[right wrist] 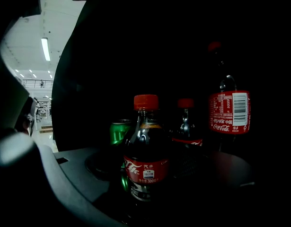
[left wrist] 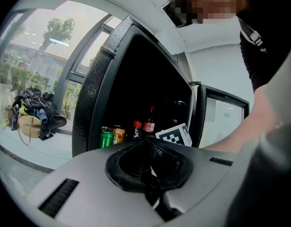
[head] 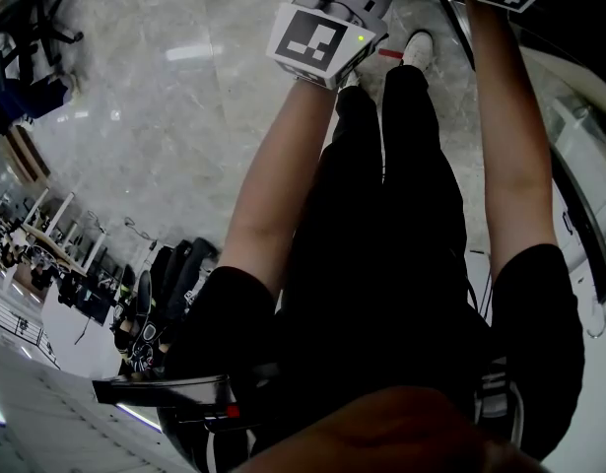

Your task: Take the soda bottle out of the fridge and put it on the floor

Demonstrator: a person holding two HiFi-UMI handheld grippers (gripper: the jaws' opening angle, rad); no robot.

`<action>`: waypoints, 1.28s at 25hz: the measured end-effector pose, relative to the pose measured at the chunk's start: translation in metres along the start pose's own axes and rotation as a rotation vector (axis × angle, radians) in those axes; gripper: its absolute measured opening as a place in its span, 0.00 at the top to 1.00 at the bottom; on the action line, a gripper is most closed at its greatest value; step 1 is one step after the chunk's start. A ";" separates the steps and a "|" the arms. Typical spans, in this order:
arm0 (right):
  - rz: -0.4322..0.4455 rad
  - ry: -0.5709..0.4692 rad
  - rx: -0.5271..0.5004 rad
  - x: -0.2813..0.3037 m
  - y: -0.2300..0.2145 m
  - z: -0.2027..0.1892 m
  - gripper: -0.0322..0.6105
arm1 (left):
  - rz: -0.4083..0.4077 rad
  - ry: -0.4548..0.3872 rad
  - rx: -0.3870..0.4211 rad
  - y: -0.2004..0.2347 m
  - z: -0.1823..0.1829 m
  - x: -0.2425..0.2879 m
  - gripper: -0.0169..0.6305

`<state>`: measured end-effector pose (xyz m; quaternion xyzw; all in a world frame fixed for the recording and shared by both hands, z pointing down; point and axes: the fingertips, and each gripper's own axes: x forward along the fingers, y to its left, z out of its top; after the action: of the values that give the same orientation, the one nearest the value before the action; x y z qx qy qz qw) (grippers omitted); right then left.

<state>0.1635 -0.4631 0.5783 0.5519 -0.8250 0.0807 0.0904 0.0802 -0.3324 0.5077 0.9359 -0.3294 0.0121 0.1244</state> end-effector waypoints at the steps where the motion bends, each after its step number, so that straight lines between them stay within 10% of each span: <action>1: -0.002 -0.002 -0.007 -0.001 0.000 0.001 0.48 | 0.001 -0.003 0.000 0.000 0.001 0.000 0.97; 22: 0.208 0.007 -0.116 -0.153 0.116 0.113 0.48 | -0.004 0.023 -0.045 -0.032 0.087 -0.094 0.97; 32: 0.397 -0.068 -0.114 -0.203 0.166 0.156 0.48 | -0.001 -0.016 0.069 -0.070 0.117 -0.126 0.97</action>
<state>0.0770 -0.2549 0.3728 0.3751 -0.9233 0.0315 0.0760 0.0179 -0.2304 0.3650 0.9399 -0.3293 0.0161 0.0894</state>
